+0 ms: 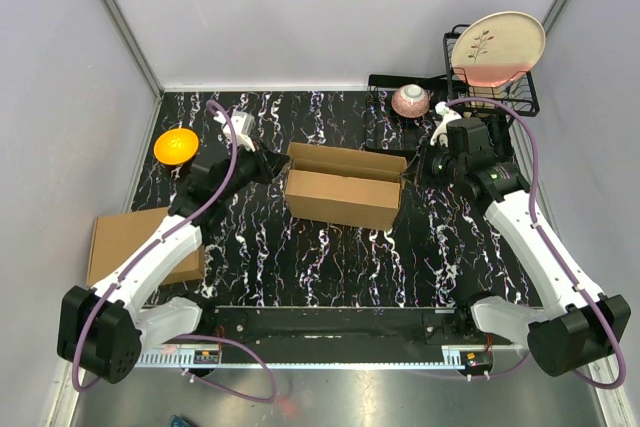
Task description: Fold the paper box
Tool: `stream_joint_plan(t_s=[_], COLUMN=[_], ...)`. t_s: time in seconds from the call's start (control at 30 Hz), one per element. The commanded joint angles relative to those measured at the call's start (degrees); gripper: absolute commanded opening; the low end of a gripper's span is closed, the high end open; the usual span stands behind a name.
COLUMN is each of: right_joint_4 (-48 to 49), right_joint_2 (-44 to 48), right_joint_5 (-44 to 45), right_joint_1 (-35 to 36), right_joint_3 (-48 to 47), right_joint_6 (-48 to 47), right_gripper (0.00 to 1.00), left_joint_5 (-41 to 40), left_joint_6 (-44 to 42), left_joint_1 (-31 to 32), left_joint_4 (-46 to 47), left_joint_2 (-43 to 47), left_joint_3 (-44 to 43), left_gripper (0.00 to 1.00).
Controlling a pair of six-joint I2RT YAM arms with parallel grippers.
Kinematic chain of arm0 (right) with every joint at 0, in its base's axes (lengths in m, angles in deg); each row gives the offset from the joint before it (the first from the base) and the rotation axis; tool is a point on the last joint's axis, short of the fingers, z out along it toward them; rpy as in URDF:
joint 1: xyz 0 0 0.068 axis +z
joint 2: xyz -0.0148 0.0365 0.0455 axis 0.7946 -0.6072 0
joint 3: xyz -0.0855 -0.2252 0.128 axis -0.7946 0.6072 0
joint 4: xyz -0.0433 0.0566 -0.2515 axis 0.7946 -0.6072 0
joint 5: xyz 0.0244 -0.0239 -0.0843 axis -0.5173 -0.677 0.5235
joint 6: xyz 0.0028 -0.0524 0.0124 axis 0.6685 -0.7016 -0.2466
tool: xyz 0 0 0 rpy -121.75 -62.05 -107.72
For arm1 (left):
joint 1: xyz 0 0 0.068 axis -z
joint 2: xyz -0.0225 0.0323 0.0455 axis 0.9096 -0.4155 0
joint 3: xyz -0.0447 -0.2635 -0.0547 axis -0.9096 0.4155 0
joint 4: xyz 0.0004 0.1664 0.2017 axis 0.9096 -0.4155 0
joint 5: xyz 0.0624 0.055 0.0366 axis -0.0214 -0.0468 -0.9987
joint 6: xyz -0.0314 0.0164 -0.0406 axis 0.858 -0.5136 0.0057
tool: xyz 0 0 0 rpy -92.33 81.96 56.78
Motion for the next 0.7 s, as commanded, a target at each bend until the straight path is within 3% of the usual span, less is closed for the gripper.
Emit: stream_joint_plan(t_s=[0.0,0.67], right_joint_4=[2.1,6.5], right_joint_2=[-0.1,0.1], right_joint_5=[-2.0,1.0], right_joint_1=[0.9,4.8], right_joint_3=[-2.2,4.1], right_joint_6=[2.5,5.0], right_gripper=[0.0,0.0], left_joint_5=[1.4,0.7], left_joint_6=[0.9,1.6], left_joint_1=[0.9,1.9], left_joint_4=[4.1,5.0], left_joint_2=[0.3,0.0], left_joint_3=[0.2,1.9], left_gripper=[0.18,0.16])
